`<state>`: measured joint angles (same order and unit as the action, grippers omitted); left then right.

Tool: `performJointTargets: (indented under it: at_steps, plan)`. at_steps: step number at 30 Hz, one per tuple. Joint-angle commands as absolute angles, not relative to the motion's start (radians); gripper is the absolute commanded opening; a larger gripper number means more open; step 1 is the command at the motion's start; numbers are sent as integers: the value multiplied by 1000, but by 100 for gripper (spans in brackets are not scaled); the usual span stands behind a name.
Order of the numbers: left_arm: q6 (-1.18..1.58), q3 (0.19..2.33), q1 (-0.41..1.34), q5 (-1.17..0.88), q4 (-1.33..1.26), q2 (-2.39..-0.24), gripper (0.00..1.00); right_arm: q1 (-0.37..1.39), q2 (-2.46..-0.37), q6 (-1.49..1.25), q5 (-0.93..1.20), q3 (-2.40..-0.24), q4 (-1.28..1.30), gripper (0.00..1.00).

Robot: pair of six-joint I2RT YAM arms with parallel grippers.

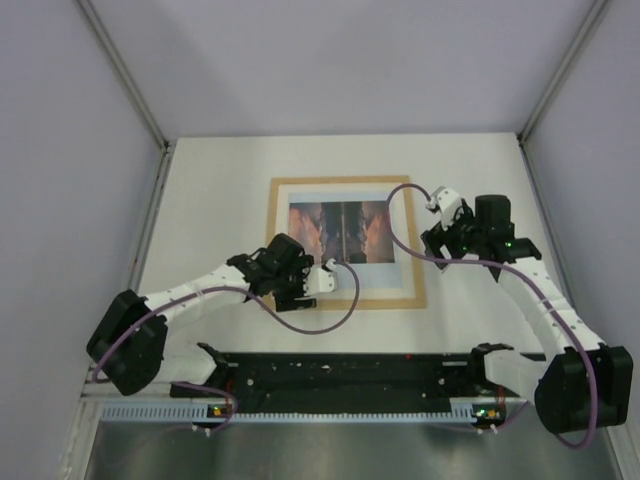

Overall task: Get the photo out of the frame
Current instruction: Turn over the photo frame at the center of the board.

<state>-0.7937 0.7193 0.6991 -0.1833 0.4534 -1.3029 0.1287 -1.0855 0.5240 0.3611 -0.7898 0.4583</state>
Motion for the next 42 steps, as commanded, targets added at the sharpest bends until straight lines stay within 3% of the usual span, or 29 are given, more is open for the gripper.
performJointTargets:
  at_steps: [1, 8, 14, 21, 28, 36, 42]
  plan:
    - [-775, 756, 739, -176, 442, -1345, 75, 138, -1058, 535, 354, -788, 411, 83]
    - [-747, 755, 776, -164, 420, -1393, 73, 137, -1008, 538, 379, -781, 408, 84]
    - [-741, 769, 778, -150, 411, -1450, 56, 137, -976, 534, 400, -782, 408, 84]
    - [-721, 756, 779, -169, 403, -1465, 45, 137, -966, 532, 402, -782, 408, 84]
    - [-683, 768, 779, -150, 408, -1465, 0, 138, -913, 584, 396, -772, 419, 84]
    - [-669, 788, 778, -124, 420, -1496, 0, 138, -729, 961, 359, -644, 541, 90]
    - [-660, 798, 778, -126, 416, -1456, 0, 138, -764, 1068, 382, -617, 643, 89]
